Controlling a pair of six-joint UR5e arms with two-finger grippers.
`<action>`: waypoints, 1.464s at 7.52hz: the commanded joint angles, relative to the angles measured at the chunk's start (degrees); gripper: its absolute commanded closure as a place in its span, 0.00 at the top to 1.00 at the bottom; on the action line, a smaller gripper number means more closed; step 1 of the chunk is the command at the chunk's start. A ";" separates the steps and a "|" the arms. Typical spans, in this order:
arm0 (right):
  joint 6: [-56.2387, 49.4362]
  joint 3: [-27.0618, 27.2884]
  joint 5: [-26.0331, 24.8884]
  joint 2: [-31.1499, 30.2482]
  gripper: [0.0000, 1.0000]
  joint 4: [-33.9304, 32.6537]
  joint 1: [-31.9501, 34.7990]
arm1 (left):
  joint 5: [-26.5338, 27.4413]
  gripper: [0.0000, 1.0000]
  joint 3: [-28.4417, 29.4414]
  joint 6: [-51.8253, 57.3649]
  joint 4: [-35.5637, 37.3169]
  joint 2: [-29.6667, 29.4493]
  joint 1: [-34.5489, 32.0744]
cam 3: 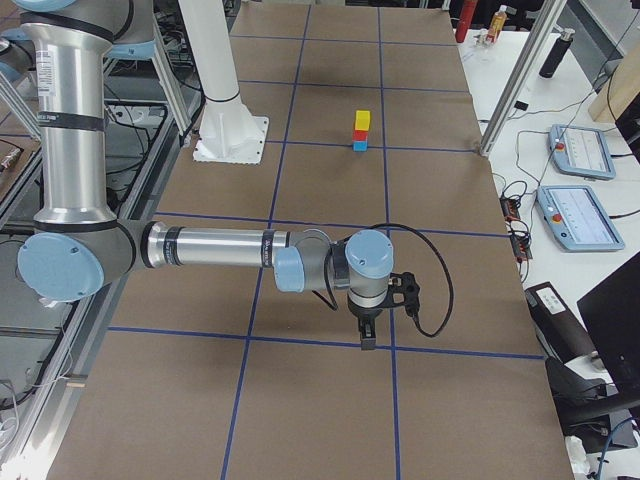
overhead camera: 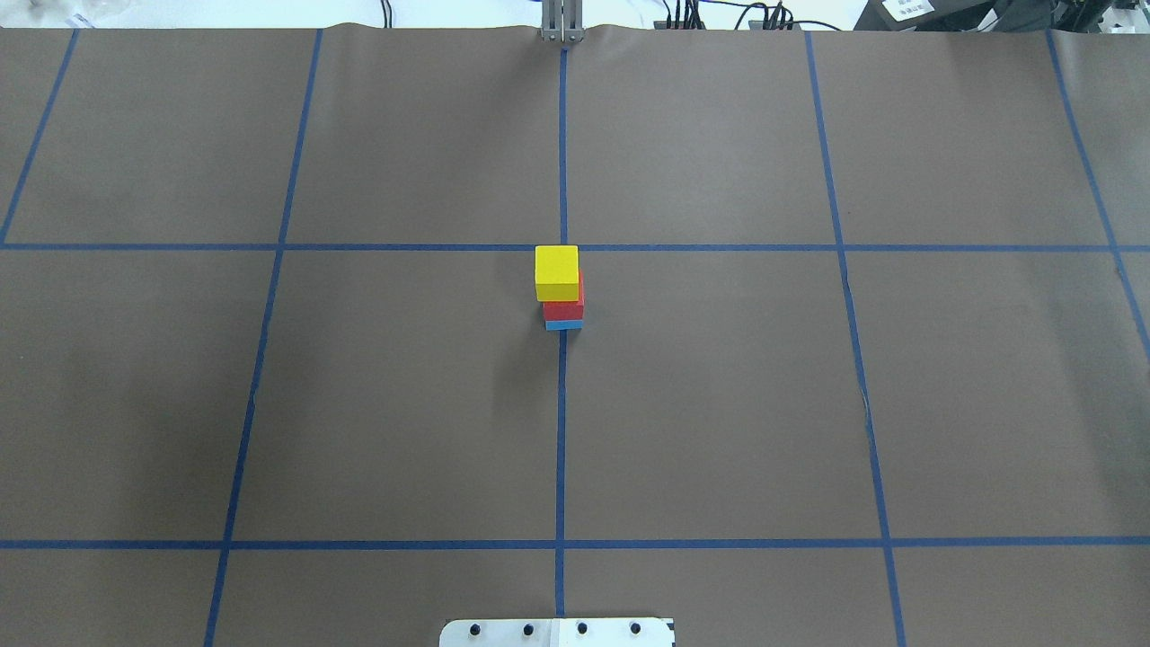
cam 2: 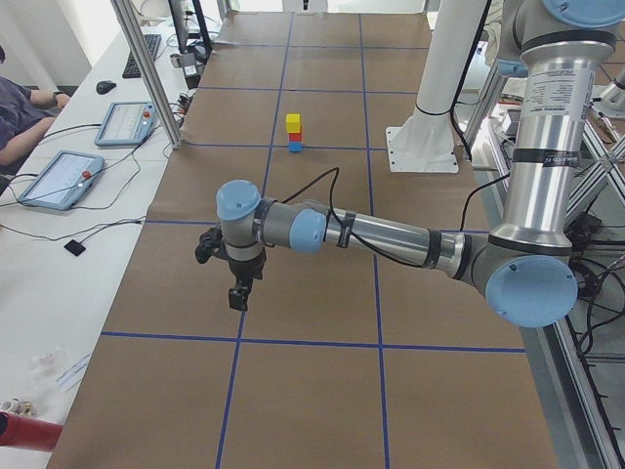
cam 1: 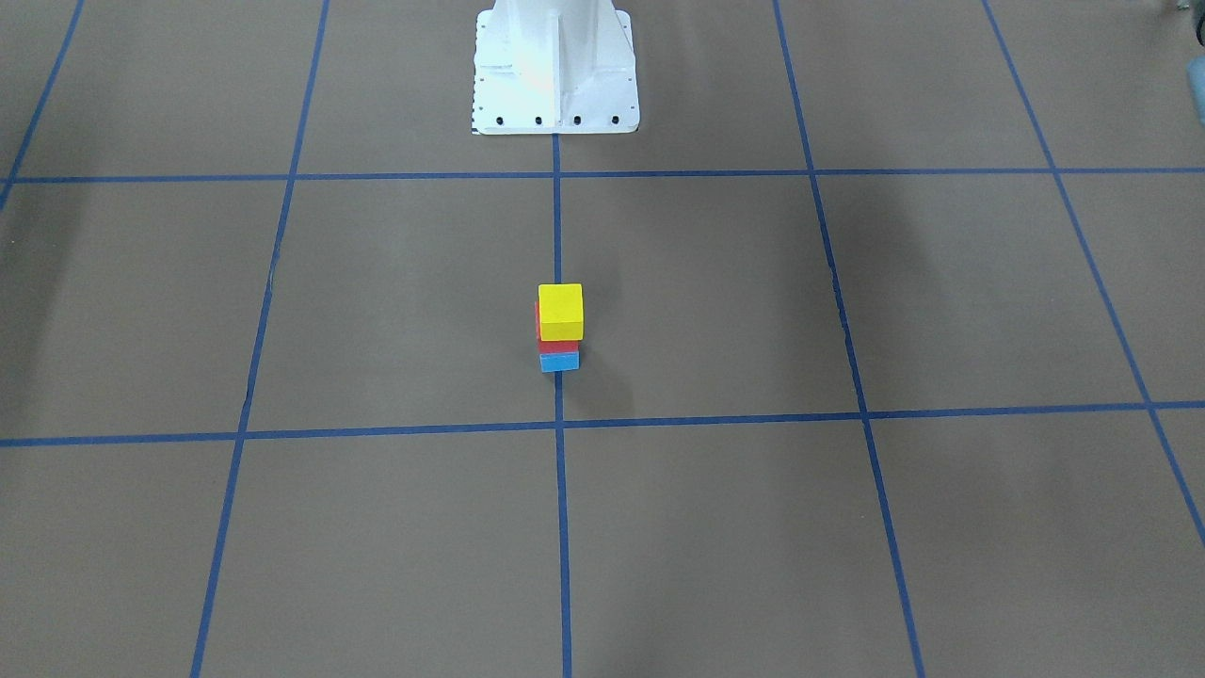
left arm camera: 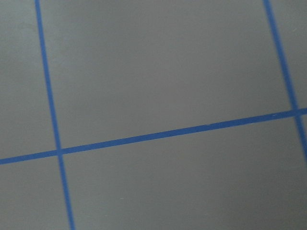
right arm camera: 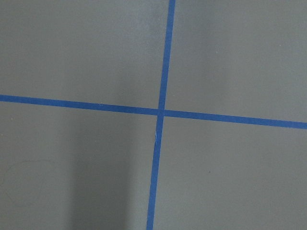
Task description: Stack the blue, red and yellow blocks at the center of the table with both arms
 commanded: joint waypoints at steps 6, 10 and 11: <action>3.81 5.47 1.16 0.62 1.00 -7.45 0.01 | -2.62 1.00 1.45 2.23 -0.49 4.07 -2.96; 3.81 5.84 1.34 0.00 1.00 -8.09 0.01 | -2.73 1.00 1.09 2.14 -0.05 4.35 -2.96; 3.81 5.76 1.34 -0.09 1.00 -8.09 0.01 | -2.72 1.00 1.09 2.14 -0.05 4.26 -2.96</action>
